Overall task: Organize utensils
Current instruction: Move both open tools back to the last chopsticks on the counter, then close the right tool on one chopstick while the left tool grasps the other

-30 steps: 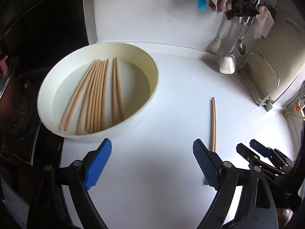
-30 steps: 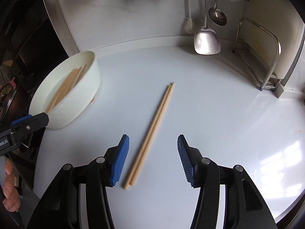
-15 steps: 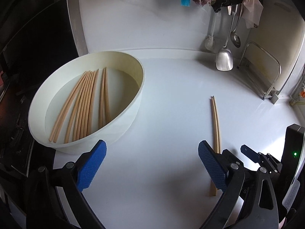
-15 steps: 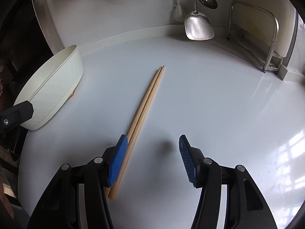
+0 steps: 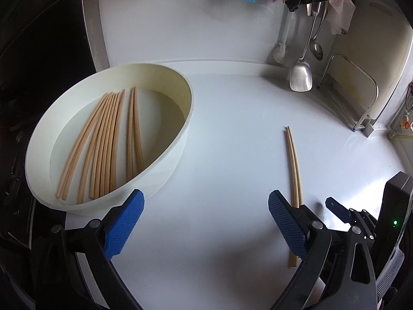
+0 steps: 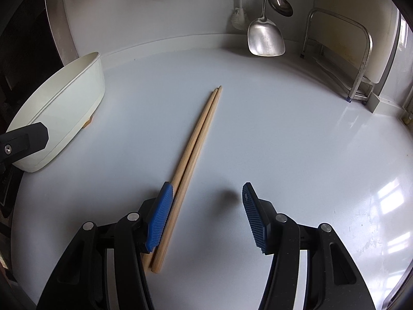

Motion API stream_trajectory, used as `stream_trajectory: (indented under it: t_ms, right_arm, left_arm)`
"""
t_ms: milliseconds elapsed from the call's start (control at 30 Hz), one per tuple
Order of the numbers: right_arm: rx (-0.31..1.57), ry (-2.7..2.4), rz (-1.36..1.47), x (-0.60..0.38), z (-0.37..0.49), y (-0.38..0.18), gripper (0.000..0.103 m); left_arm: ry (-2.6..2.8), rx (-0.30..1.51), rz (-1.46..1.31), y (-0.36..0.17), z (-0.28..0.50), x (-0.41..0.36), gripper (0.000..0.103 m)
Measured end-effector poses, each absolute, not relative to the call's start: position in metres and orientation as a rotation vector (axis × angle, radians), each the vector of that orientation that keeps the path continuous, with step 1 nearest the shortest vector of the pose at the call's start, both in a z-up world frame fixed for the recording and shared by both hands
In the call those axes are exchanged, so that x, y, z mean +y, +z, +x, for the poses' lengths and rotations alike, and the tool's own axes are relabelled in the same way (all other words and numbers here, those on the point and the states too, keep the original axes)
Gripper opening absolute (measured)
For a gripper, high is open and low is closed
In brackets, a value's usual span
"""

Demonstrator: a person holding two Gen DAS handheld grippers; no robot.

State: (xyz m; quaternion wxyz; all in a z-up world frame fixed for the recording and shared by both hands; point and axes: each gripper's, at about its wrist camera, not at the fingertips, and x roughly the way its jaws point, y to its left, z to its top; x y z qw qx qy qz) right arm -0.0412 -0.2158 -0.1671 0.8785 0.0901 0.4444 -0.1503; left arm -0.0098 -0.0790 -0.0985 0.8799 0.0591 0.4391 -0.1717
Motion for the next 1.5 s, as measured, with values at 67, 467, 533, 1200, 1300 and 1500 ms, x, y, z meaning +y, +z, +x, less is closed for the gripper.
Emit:
stream_trajectory:
  t_ms: [67,467,533,1200,1300,1500]
  right_arm:
    - [0.926,-0.323,0.165,-0.213,-0.040,-0.166,0.054]
    - [0.936,-0.345,0.132,-0.211,-0.039,-0.164,0.054]
    - [0.934,-0.346,0.118,-0.210,-0.038,-0.164,0.054]
    - [0.942,-0.295,0.132,-0.229,-0.049,-0.171,0.007]
    - [0.939,-0.299,0.136,-0.240,-0.057,-0.171,0.007]
    - [0.935,-0.318,0.162,-0.265,-0.075,-0.172,0.007]
  left_arm:
    - [-0.363,0.921,0.121,-0.100,-0.009,-0.079,0.095]
    - [-0.379,0.930,0.125,-0.103,-0.008,-0.086,0.095]
    - [-0.380,0.931,0.131,-0.104,-0.008,-0.089,0.095]
    - [-0.409,0.976,0.165,-0.124,-0.017,-0.123,0.095]
    - [-0.421,0.989,0.161,-0.132,-0.019,-0.136,0.095]
    - [-0.432,1.032,0.155,-0.152,-0.019,-0.162,0.095]
